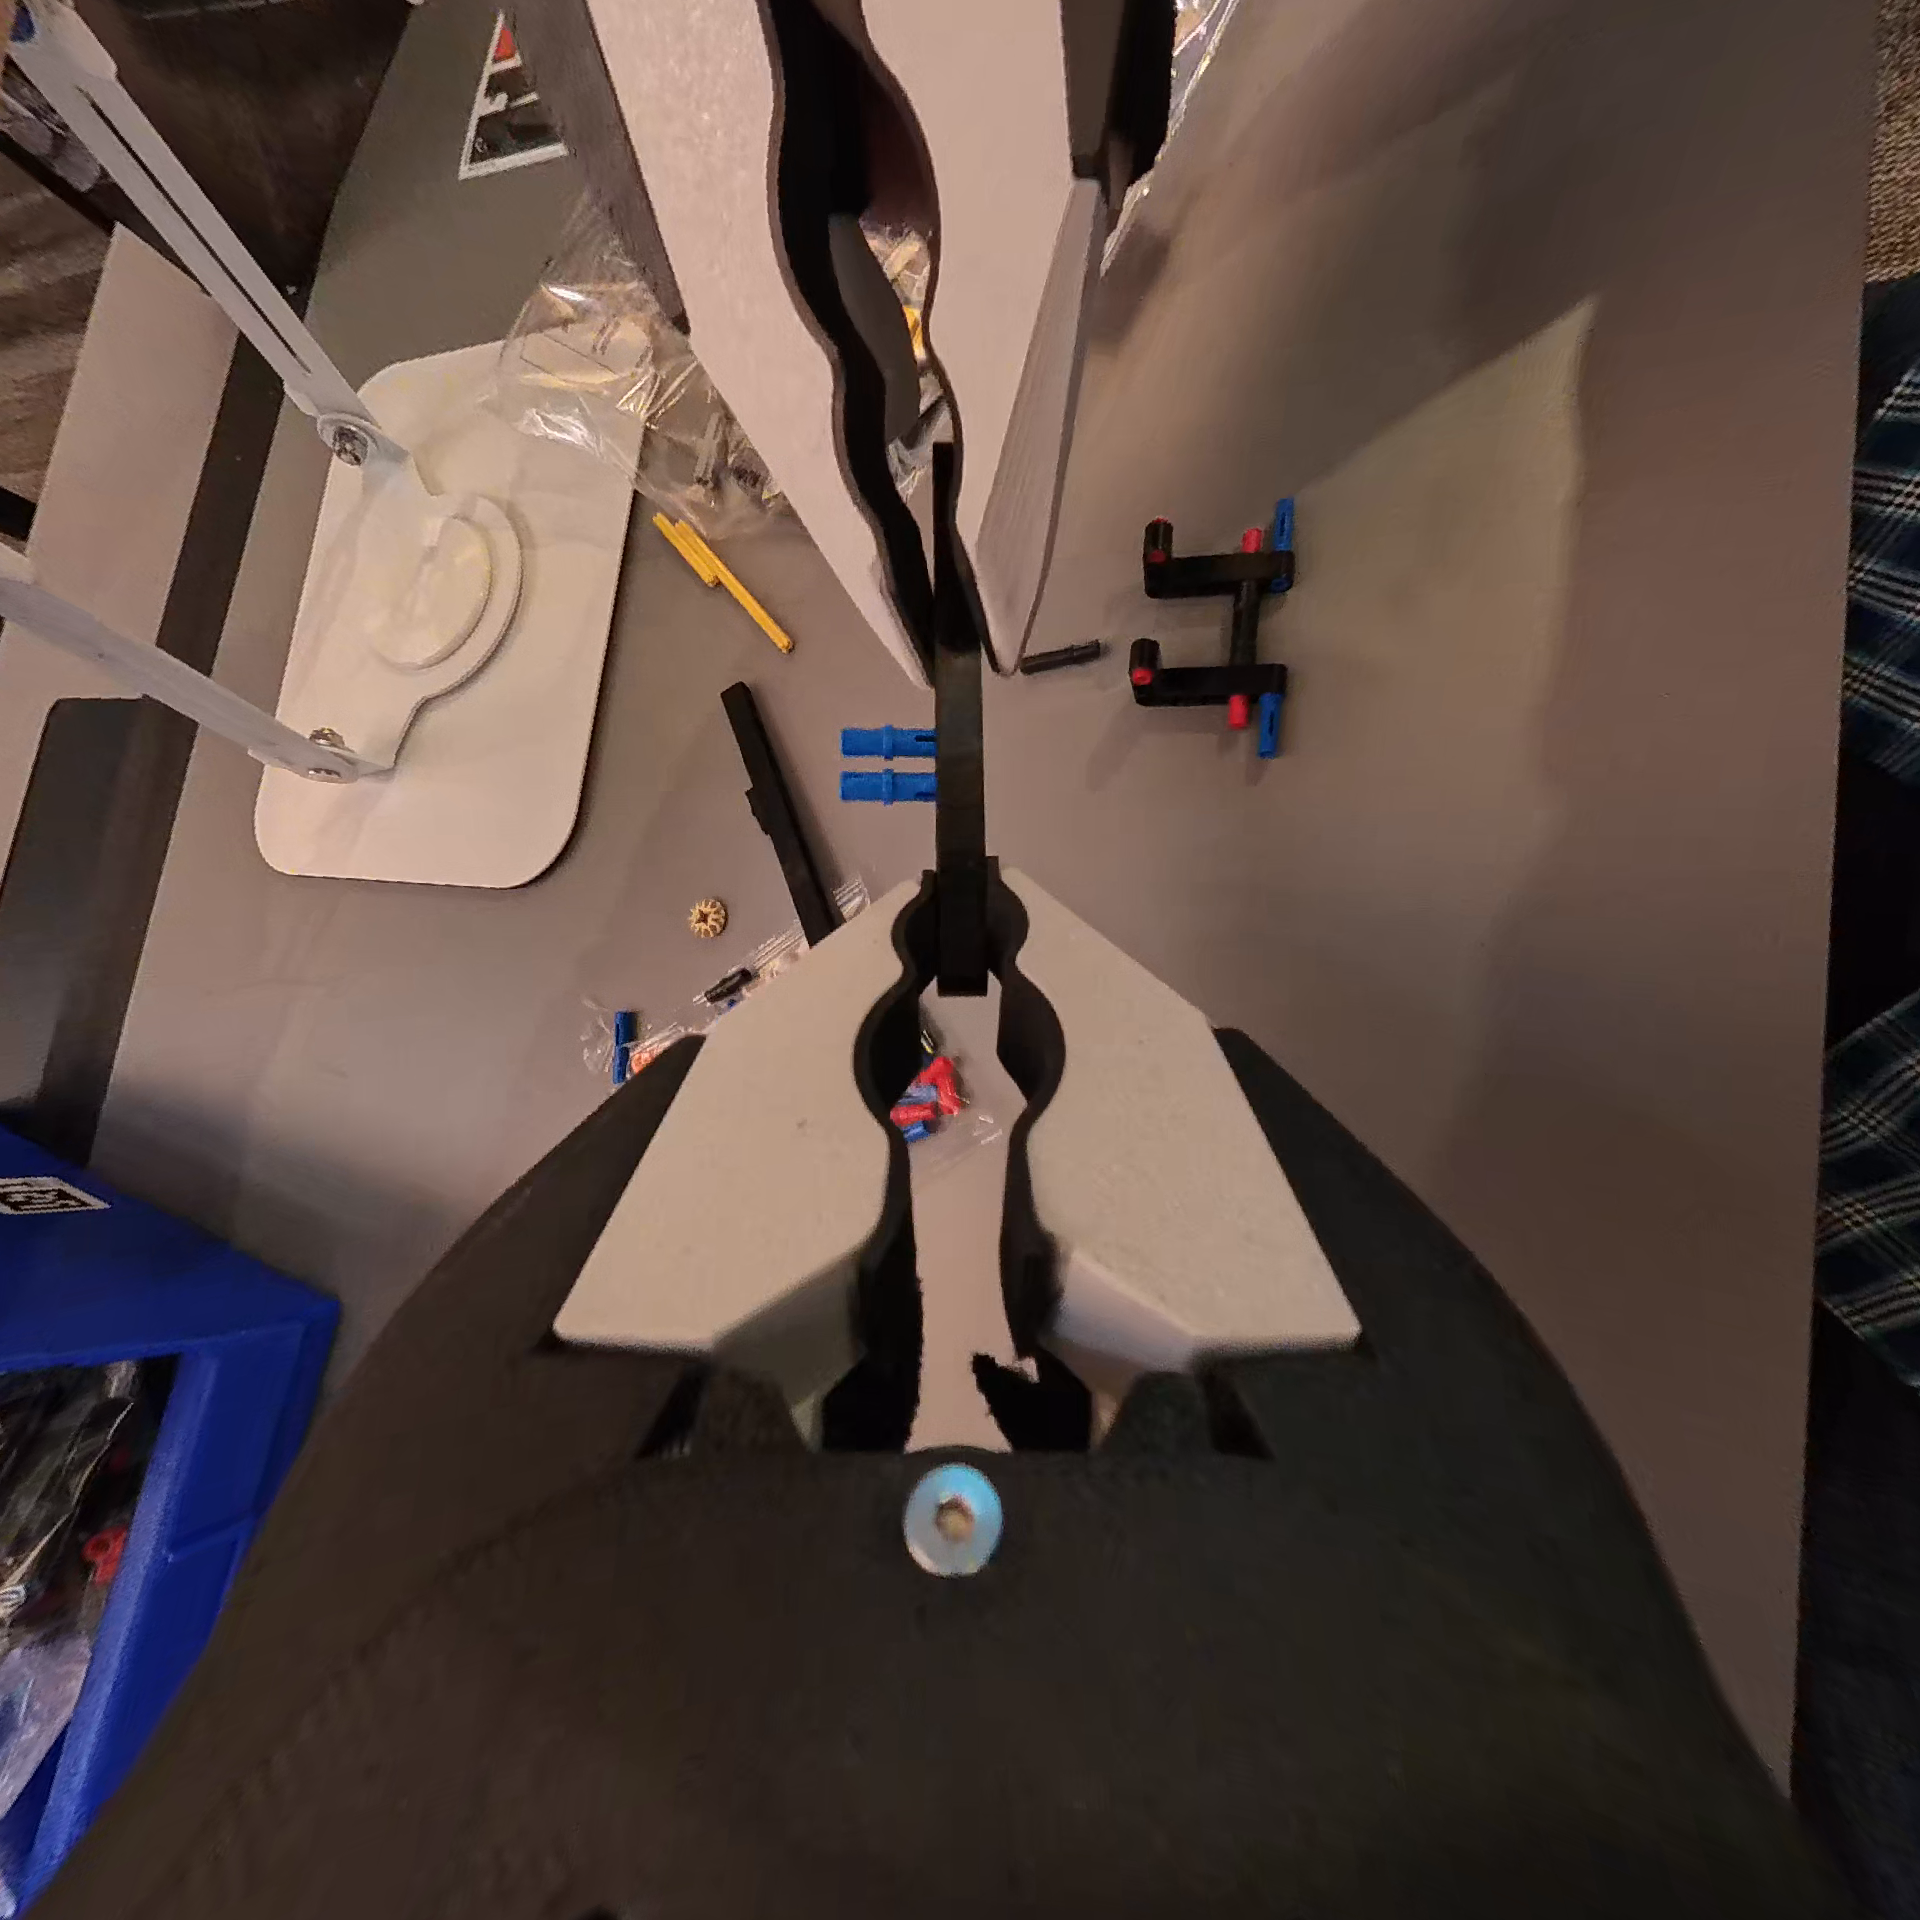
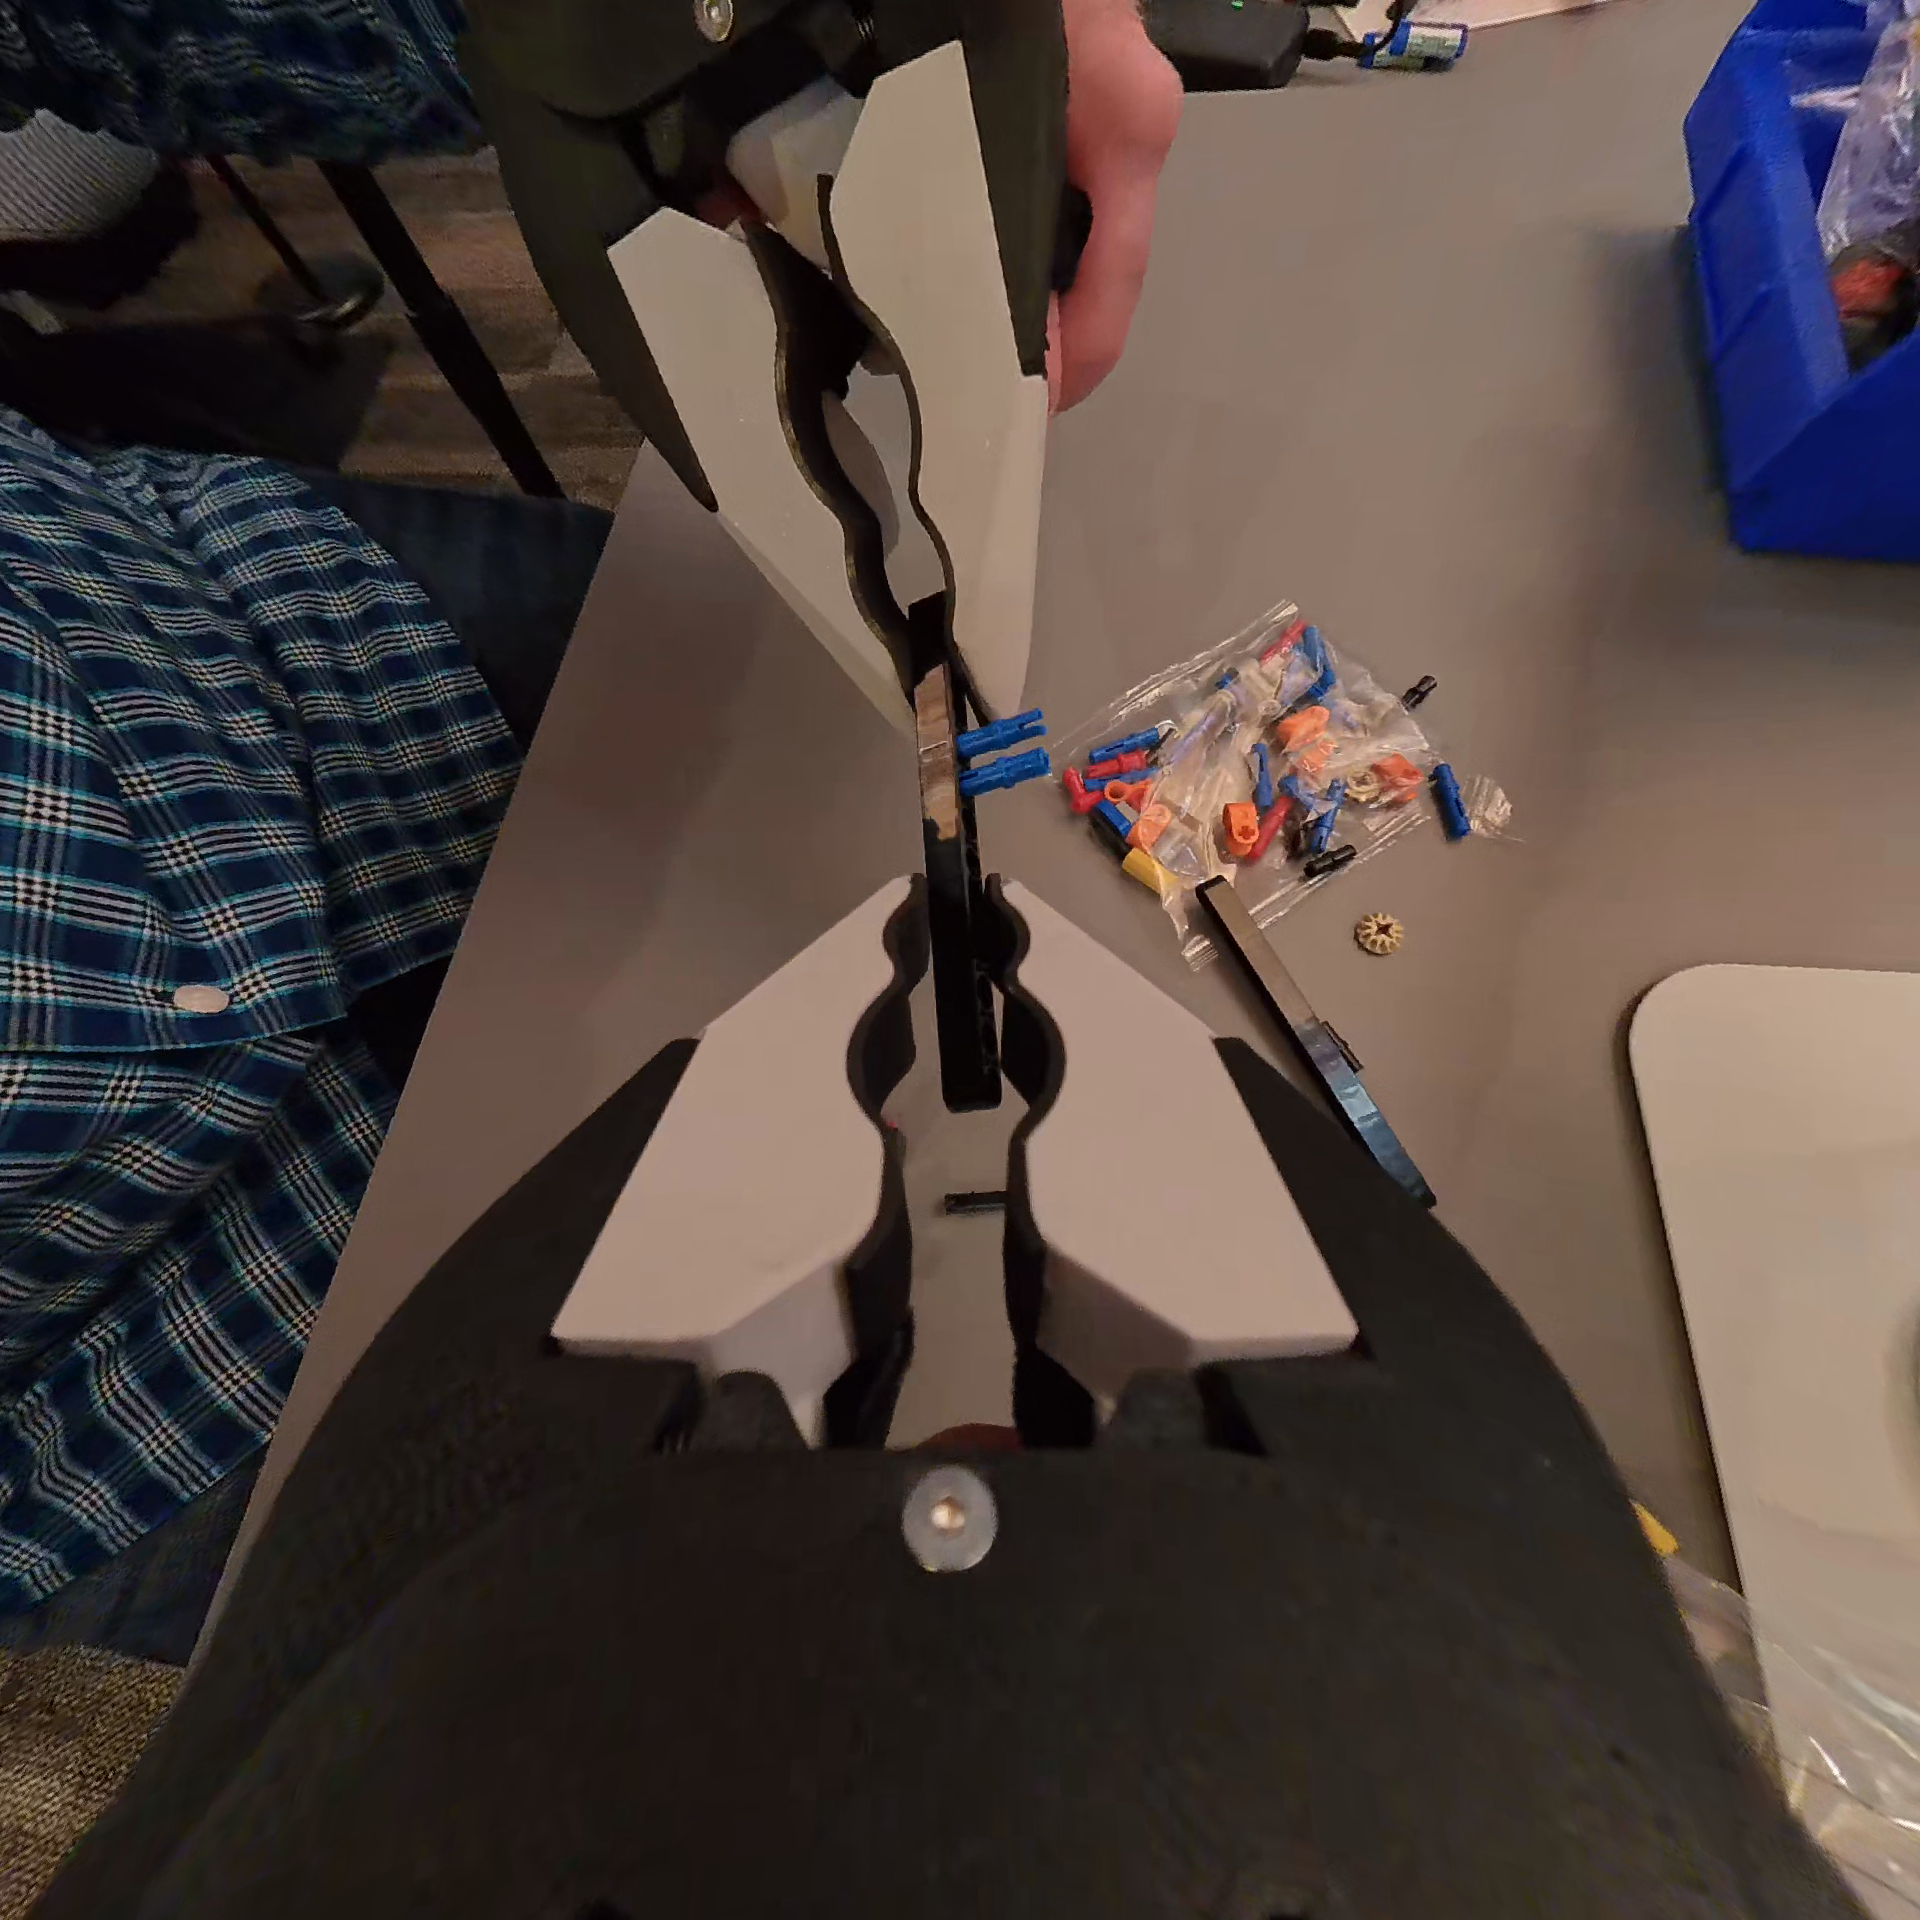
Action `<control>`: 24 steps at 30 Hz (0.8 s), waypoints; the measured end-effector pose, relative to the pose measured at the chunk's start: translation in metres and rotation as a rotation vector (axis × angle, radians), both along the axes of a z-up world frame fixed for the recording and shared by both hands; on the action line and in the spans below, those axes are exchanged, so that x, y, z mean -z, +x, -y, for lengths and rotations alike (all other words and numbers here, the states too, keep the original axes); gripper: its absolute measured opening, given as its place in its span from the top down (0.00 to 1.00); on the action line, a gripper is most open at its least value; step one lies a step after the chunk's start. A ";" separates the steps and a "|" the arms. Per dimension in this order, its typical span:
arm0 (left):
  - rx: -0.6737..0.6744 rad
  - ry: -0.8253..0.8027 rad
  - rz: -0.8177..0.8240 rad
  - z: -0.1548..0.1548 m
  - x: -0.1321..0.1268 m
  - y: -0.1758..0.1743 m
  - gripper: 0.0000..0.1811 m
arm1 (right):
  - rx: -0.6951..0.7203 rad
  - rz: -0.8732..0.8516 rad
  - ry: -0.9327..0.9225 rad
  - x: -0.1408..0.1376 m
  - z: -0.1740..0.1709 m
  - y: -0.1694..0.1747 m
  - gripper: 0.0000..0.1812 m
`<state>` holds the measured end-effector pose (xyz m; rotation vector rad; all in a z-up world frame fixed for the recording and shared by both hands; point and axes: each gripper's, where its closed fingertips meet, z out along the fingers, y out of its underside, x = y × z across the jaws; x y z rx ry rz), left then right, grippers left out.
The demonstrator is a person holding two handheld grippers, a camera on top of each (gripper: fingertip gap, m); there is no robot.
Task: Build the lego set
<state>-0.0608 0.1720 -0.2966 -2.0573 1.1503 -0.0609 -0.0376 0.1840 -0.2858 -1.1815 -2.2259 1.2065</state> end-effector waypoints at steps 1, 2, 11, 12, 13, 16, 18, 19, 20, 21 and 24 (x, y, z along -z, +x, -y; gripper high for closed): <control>0.001 0.003 0.002 0.000 0.000 0.000 0.97 | 0.001 -0.003 -0.001 -0.001 0.000 0.000 0.96; 0.002 0.006 0.005 0.000 -0.001 0.001 0.97 | 0.002 -0.007 -0.004 -0.002 0.000 0.001 0.96; 0.018 0.056 -0.017 -0.003 -0.008 0.004 0.97 | 0.021 -0.043 0.028 -0.007 -0.003 0.002 0.93; 0.021 0.065 -0.030 -0.003 -0.009 0.004 0.97 | 0.022 -0.051 0.037 -0.008 -0.003 0.002 0.93; 0.024 0.078 -0.043 -0.004 -0.009 0.004 0.97 | 0.024 -0.057 0.045 -0.008 -0.003 0.002 0.93; 0.035 0.115 -0.048 -0.006 -0.012 0.006 0.97 | 0.025 -0.073 0.063 -0.010 -0.002 0.003 0.94; 0.040 0.148 -0.038 -0.007 -0.015 0.007 0.97 | 0.030 -0.090 0.070 -0.013 -0.001 0.004 0.95; 0.044 0.165 -0.032 -0.008 -0.017 0.007 0.97 | 0.033 -0.098 0.079 -0.015 -0.002 0.004 0.96; 0.047 0.184 -0.026 -0.009 -0.019 0.008 0.97 | 0.037 -0.107 0.088 -0.017 -0.002 0.005 0.96; 0.047 0.205 -0.023 -0.010 -0.021 0.008 0.97 | 0.043 -0.114 0.098 -0.020 -0.003 0.005 0.96; 0.049 0.264 -0.017 -0.013 -0.026 0.008 0.97 | 0.059 -0.138 0.134 -0.029 -0.004 0.005 0.96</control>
